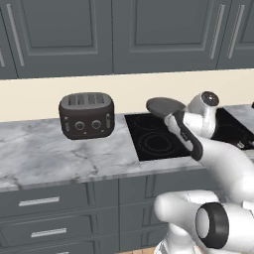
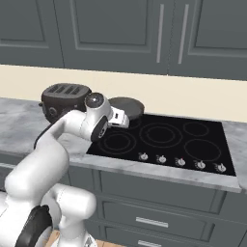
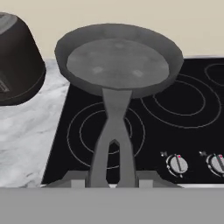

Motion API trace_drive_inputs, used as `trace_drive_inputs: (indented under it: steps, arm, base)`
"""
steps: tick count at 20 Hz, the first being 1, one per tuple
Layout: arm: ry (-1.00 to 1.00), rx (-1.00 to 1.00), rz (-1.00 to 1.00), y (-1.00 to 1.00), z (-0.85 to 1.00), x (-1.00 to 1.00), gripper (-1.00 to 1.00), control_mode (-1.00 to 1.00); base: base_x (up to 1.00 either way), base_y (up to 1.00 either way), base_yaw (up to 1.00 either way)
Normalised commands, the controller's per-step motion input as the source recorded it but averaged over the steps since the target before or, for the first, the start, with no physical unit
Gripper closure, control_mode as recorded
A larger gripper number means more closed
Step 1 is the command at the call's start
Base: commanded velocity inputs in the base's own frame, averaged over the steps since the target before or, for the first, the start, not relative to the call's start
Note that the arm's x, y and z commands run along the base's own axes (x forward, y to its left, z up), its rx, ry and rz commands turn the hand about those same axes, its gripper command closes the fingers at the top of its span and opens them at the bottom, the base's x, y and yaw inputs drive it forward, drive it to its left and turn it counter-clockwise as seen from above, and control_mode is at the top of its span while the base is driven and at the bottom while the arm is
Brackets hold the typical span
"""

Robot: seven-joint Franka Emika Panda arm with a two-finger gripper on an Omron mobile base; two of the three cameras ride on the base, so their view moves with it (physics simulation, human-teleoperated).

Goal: Move the pot and pan from the stove into the sink.

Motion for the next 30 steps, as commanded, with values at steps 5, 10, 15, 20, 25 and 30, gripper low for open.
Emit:
trace_drive_inputs:
  steps: [5,10,15,20,25,30]
  arm:
    - [0.00,0.00,0.00,-0.05,0.51,-0.81,1.00,-1.00]
    - [0.03,0.00,0.00,-0.03,0.52,-0.81,1.00,-1.00]
    - [0.00,0.00,0.00,-0.03,0.47,-0.93,1.00,-1.00]
    - [0.00,0.00,0.00,-0.01,0.46,-1.00,1.00,-1.00]
    - [0.00,0.00,0.00,0.04,0.43,-1.00,1.00,-1.00]
    - [0.00,-0.07,0.02,0.26,0.25,-1.00,1.00,-1.00]
  base:
    - [0.00,0.00,0.00]
    - [0.00,0.00,0.00]
    - [0.00,0.00,0.00]
    - [0.00,0.00,0.00]
    - [0.00,0.00,0.00]
    - [0.00,0.00,0.00]
